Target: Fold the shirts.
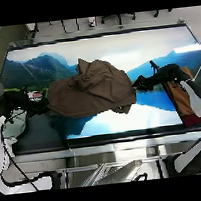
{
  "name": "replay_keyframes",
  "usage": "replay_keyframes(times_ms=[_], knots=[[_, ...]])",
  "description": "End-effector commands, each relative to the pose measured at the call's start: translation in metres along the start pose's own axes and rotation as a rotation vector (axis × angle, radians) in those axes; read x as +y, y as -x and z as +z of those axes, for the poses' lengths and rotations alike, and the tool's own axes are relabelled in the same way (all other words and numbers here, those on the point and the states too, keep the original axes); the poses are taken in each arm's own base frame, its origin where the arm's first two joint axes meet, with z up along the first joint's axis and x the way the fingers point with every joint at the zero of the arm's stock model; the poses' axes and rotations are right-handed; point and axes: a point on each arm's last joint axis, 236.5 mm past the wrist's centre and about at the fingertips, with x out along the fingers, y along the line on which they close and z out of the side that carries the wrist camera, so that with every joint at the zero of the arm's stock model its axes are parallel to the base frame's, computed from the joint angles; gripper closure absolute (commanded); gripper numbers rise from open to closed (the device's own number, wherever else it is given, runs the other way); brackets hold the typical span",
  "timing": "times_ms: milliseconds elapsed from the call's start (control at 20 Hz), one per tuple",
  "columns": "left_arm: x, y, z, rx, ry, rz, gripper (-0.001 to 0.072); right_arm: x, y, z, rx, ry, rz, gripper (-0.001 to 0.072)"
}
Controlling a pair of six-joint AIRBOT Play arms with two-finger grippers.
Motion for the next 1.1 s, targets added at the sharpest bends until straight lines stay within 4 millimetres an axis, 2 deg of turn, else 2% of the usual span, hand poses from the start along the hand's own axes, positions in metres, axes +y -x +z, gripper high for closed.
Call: replay_keyframes(times_ms=[0, 150, 200, 250, 300, 350, 400, 450, 500, 550, 600, 650, 700, 750, 800, 850, 900, 950, 1000, 1050], knots=[[-0.008, -0.001, 0.000, 0.023, -0.020, -0.003, 0.0687, 0.005, -0.024, -0.011, 0.044, 0.021, -0.012, 0.0342], [-0.006, 0.000, -0.004, 0.042, -0.016, -0.002, 0.0687, 0.014, -0.032, -0.017, 0.067, 0.035, -0.002, 0.0365], [-0.006, 0.001, -0.005, 0.047, -0.015, -0.002, 0.0687, 0.020, -0.030, -0.019, 0.083, 0.043, 0.016, 0.0565], [-0.007, 0.002, -0.006, 0.050, -0.015, -0.003, 0.0687, 0.026, -0.026, -0.020, 0.096, 0.058, 0.028, 0.0621], [-0.009, 0.006, -0.004, 0.039, -0.017, -0.009, 0.0687, 0.036, -0.019, -0.018, 0.102, 0.077, 0.045, 0.0686], [-0.014, 0.015, -0.001, 0.009, -0.020, -0.023, 0.0687, 0.050, -0.008, -0.011, 0.085, 0.108, 0.058, 0.0684], [-0.027, 0.033, 0.008, -0.056, -0.024, -0.060, 0.0688, 0.072, 0.011, 0.001, 0.035, 0.158, 0.072, 0.0684], [-0.046, 0.060, 0.019, -0.133, -0.033, -0.116, 0.0688, 0.099, 0.038, 0.015, -0.035, 0.216, 0.088, 0.0685], [-0.070, 0.105, 0.033, -0.249, -0.059, -0.180, 0.0688, 0.137, 0.078, 0.028, -0.129, 0.297, 0.108, 0.0685], [-0.093, 0.160, 0.044, -0.389, -0.098, -0.236, 0.0687, 0.175, 0.123, 0.035, -0.227, 0.385, 0.119, 0.0685], [-0.119, 0.234, 0.049, -0.579, -0.147, -0.303, 0.0687, 0.221, 0.176, 0.032, -0.343, 0.494, 0.129, 0.0685], [-0.143, 0.319, 0.042, -0.797, -0.202, -0.366, 0.0687, 0.268, 0.232, 0.019, -0.466, 0.619, 0.136, 0.0685], [-0.161, 0.401, 0.021, -1.008, -0.256, -0.422, 0.0688, 0.309, 0.285, 0.000, -0.593, 0.737, 0.136, 0.0685], [-0.172, 0.481, -0.012, -1.221, -0.301, -0.476, 0.0688, 0.348, 0.340, -0.027, -0.740, 0.851, 0.131, 0.0685], [-0.178, 0.557, -0.060, -1.428, -0.345, -0.530, 0.0688, 0.379, 0.388, -0.054, -0.886, 0.948, 0.111, 0.0685], [-0.176, 0.614, -0.108, -1.603, -0.382, -0.549, 0.0688, 0.403, 0.433, -0.085, -1.028, 1.029, 0.086, 0.0685], [-0.168, 0.660, -0.156, -1.758, -0.415, -0.534, 0.0688, 0.423, 0.476, -0.121, -1.176, 1.107, 0.049, 0.0685], [-0.160, 0.687, -0.194, -1.861, -0.438, -0.500, 0.0688, 0.436, 0.508, -0.153, -1.294, 1.162, 0.022, 0.0685], [-0.152, 0.706, -0.225, -1.935, -0.452, -0.462, 0.0688, 0.444, 0.539, -0.184, -1.416, 1.206, -0.020, 0.0685], [-0.147, 0.713, -0.241, -1.965, -0.461, -0.427, 0.0688, 0.447, 0.561, -0.205, -1.506, 1.232, -0.071, 0.0685]])
